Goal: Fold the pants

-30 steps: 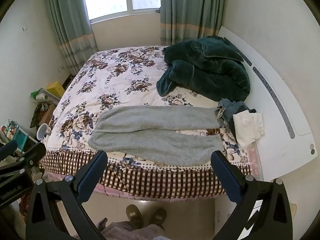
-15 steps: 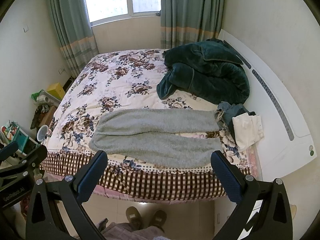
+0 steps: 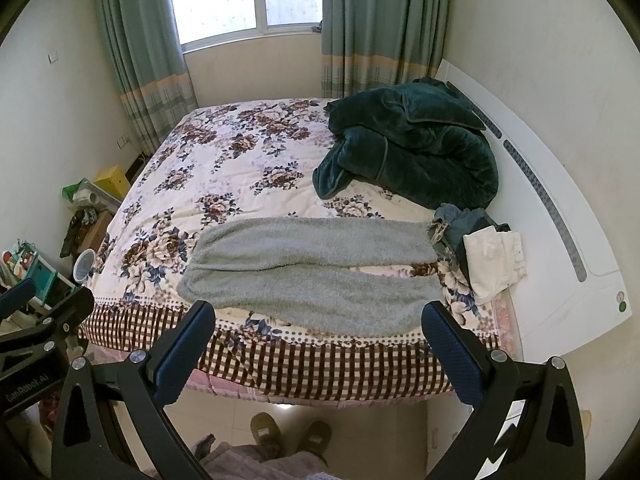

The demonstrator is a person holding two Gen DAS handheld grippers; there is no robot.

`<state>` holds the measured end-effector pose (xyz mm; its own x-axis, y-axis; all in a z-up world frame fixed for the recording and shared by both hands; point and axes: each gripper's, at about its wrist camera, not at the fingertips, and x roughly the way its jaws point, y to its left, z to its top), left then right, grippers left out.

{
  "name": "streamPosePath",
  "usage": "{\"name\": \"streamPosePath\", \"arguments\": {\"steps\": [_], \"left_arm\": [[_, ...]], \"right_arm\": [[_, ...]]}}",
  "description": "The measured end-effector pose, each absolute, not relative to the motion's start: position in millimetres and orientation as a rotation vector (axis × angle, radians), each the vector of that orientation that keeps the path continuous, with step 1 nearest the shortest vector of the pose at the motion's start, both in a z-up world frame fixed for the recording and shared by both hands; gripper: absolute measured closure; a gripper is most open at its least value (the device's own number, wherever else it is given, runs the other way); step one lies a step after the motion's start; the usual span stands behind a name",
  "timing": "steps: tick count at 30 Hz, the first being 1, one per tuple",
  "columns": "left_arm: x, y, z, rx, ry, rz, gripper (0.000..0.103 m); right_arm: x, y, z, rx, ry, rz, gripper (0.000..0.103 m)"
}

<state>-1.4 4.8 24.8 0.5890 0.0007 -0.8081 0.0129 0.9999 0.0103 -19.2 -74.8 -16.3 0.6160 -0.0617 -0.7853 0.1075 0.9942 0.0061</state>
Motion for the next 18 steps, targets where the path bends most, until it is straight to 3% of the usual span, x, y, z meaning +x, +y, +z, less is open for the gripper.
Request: {"name": "streamPosePath", "arguments": {"steps": [18], "left_arm": [[-2, 1, 23, 0.015, 0.955, -0.014, 0.0]], "right_arm": [[-27, -81, -27, 0.058, 0.914, -0.096, 0.0]]}}
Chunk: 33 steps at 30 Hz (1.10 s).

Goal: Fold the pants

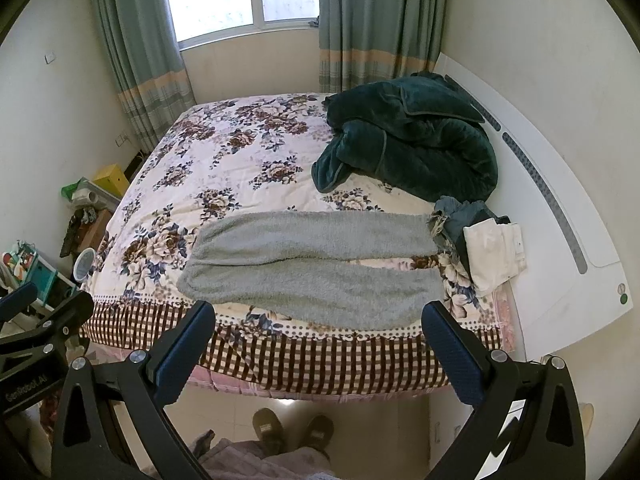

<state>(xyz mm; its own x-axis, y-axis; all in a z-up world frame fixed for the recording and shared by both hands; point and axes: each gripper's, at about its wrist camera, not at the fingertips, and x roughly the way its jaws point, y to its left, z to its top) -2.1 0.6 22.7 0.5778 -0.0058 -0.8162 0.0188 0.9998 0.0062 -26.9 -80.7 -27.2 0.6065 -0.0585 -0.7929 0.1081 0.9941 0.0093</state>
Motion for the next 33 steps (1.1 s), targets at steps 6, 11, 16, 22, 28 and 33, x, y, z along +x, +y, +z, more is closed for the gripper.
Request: {"name": "streamPosePath", "arguments": {"steps": [6, 11, 16, 22, 28, 33], "left_arm": [[-2.5, 2.4, 21.5, 0.017, 0.955, -0.016, 0.0], [-2.7, 2.1, 21.3, 0.016, 0.954, -0.015, 0.0], [-2.3, 1.2, 21.5, 0.017, 0.954, -0.014, 0.0], [-3.8, 0.8, 21.0, 0.017, 0.953, -0.015, 0.0], [-4.3, -0.5, 20.5, 0.019, 0.953, -0.015, 0.0], [-4.7, -0.8, 17.4, 0.019, 0.955, -0.021, 0.0]], "right_arm": [[-26.5, -79.9, -27.3, 0.057, 0.914, -0.097, 0.0], [-25.9, -79.6, -26.4, 0.057, 0.914, -0.098, 0.0], [-25.7, -80.0, -25.9, 0.057, 0.915, -0.098, 0.0], [-29.4, -78.7, -27.6, 0.052, 0.919, -0.094, 0.0], [-30.8, -77.8, -29.0, 0.051, 0.918, -0.097, 0.0], [-33.8, -75.1, -35.4, 0.051, 0.93, -0.102, 0.0]]}}
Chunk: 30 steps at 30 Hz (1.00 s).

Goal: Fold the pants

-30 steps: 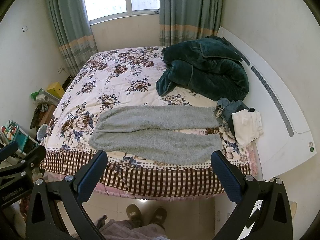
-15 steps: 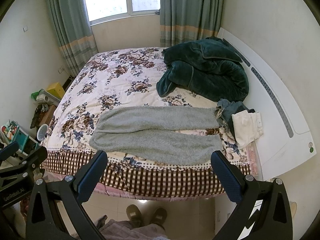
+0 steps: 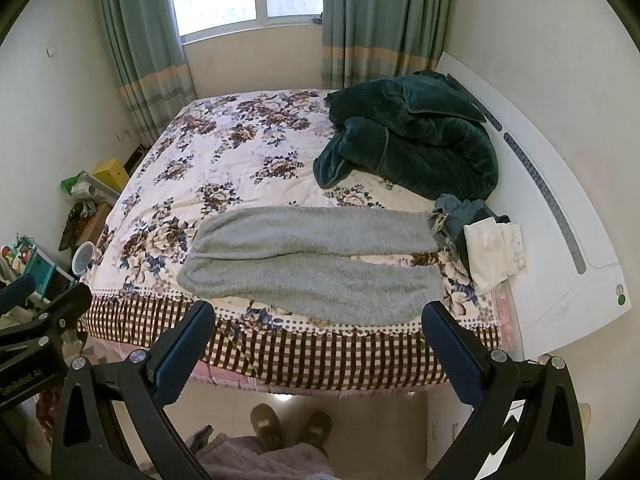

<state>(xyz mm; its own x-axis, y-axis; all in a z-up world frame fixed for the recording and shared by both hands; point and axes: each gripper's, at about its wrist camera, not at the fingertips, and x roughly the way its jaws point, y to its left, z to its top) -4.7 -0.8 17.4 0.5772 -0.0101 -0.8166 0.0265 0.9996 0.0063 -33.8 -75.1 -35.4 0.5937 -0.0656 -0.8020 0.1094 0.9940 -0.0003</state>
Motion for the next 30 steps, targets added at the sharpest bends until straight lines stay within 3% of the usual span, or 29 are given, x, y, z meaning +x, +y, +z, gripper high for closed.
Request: {"name": "streamPosePath", "arguments": {"steps": [8, 17, 24, 30], "left_arm": [[4, 6, 5, 0.031, 0.937, -0.035, 0.0], [90, 18, -48, 0.09, 0.903, 0.004, 0.0], [173, 0, -99, 0.085, 1.0, 0.021, 0.0], [255, -27, -153, 0.102, 1.089, 0.107, 0.0]], "right_arm": [[-29, -65, -47, 0.068, 0.931, -0.143, 0.0], [32, -85, -83, 0.154, 0.907, -0.306, 0.0], [127, -130, -146, 0.177, 0.962, -0.375, 0.0], [235, -191, -233, 0.223, 1.069, -0.359, 0.0]]}}
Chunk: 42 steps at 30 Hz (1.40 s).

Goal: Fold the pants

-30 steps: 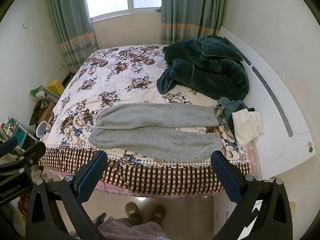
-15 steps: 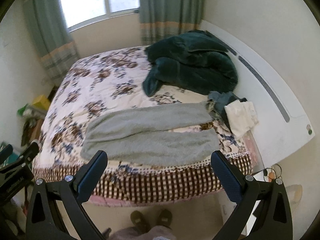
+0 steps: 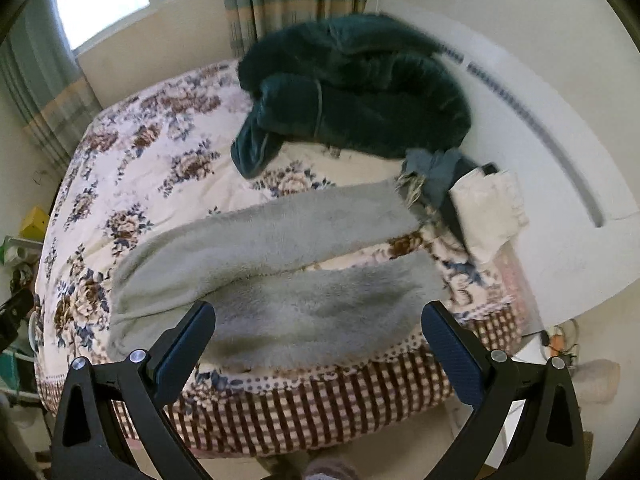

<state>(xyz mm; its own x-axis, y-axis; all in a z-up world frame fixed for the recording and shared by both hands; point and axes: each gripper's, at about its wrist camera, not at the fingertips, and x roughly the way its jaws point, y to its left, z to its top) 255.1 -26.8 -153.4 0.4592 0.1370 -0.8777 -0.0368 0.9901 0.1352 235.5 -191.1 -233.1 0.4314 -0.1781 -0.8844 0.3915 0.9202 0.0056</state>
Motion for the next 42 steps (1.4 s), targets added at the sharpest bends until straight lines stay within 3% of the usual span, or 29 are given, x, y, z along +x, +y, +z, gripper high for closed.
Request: {"name": "streamPosePath", "arguments": {"steps": [9, 20, 30, 34, 36, 38, 39, 41, 42], "left_arm": [[383, -41, -278, -0.049, 1.307, 0.249, 0.0], [529, -31, -466, -0.323, 1.565, 0.385, 0.0], [617, 0, -562, -0.427, 1.68, 0.546, 0.002], [615, 3, -586, -0.433, 1.752, 0.584, 0.024], [611, 7, -590, -0.484, 1.745, 0.579, 0.026], [608, 9, -587, -0.518, 1.714, 0.557, 0.047], [605, 9, -581, -0.511, 1.69, 0.543, 0.057], [599, 10, -567, -0.501, 1.639, 0.51, 0.094], [595, 11, -558, -0.501, 1.604, 0.486, 0.095]], "right_arm": [[404, -290, -381, 0.253, 1.192, -0.333, 0.0], [550, -412, -584, 0.553, 1.335, -0.529, 0.0], [651, -443, -716, 0.678, 1.47, -0.671, 0.0], [675, -442, -751, 0.752, 1.533, -0.688, 0.0], [685, -438, -767, 0.778, 1.567, -0.684, 0.005], [693, -433, -778, 0.779, 1.59, -0.691, 0.009], [695, -432, -779, 0.773, 1.58, -0.689, 0.016], [700, -429, -777, 0.743, 1.56, -0.673, 0.037], [697, -427, -771, 0.716, 1.553, -0.666, 0.059]]}}
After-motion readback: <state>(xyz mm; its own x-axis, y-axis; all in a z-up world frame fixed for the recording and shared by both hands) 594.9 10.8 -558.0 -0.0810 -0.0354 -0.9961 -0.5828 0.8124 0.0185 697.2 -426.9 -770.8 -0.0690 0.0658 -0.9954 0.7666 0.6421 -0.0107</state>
